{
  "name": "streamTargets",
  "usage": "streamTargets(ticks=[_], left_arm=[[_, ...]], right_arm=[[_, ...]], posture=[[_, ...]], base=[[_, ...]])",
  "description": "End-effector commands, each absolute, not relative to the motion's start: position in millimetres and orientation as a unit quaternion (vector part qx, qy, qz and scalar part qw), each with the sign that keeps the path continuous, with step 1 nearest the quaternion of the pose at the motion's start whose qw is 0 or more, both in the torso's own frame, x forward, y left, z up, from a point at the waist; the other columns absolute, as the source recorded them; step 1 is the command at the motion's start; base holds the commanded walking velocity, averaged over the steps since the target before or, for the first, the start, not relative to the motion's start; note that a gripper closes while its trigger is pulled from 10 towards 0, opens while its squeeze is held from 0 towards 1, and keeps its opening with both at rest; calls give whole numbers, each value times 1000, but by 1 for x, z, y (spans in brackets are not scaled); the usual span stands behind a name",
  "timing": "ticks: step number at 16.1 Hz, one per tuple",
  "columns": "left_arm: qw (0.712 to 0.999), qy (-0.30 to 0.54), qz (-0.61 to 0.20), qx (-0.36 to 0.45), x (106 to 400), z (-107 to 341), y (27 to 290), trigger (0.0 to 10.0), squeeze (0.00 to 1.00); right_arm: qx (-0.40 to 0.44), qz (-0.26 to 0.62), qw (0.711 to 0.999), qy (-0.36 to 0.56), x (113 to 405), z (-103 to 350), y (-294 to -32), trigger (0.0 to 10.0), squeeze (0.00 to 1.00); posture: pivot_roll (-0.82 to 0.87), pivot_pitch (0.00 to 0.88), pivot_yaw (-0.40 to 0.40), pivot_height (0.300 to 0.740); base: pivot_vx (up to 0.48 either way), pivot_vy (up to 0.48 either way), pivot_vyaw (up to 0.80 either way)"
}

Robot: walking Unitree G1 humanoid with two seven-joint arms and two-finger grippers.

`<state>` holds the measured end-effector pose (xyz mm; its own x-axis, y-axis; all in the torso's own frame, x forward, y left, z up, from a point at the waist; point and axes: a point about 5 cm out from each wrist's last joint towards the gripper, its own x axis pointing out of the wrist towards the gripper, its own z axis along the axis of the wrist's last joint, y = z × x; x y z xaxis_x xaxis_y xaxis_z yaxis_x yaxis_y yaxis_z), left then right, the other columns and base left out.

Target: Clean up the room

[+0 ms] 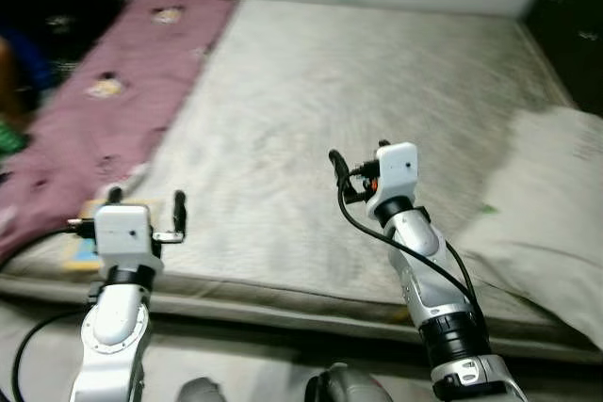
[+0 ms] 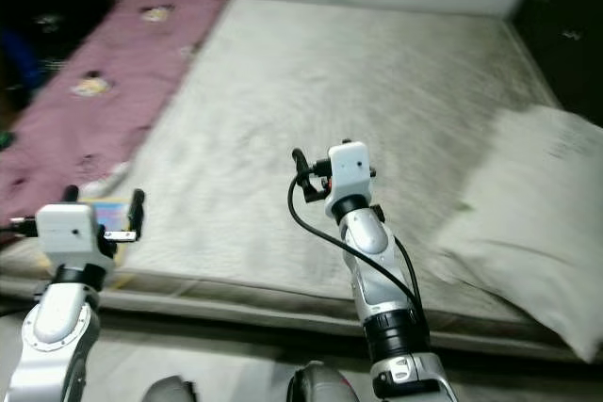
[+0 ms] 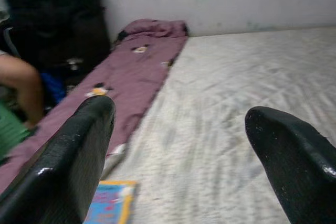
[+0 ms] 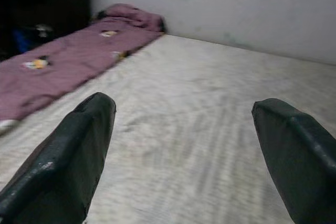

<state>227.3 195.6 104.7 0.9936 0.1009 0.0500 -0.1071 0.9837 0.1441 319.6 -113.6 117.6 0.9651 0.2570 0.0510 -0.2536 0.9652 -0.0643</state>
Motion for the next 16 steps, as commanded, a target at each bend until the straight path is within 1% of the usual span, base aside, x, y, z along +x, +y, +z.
streamTargets(ticks=[1, 6, 8, 16], left_arm=[[997, -19, 41, 68, 227, 103, 189, 10000, 0], [997, -19, 39, 67, 228, 103, 188, 10000, 0], [997, -19, 39, 67, 228, 103, 188, 10000, 0], [997, -27, 36, 57, 229, 105, 187, 10000, 0]], right_arm=[[-30, 118, 992, -22, 320, 115, -122, 10000, 0], [-32, 119, 992, -24, 320, 115, -123, 10000, 0], [-33, 120, 992, -24, 320, 115, -123, 10000, 0], [-37, 123, 991, -25, 320, 114, -123, 10000, 0]], posture=[[-65, 71, -17, 740], [-67, 70, -19, 740], [-67, 70, -19, 740], [-77, 62, -13, 740]], base=[[0, -480, -800], [0, -480, 0], [0, -326, 0], [0, 0, 0]])
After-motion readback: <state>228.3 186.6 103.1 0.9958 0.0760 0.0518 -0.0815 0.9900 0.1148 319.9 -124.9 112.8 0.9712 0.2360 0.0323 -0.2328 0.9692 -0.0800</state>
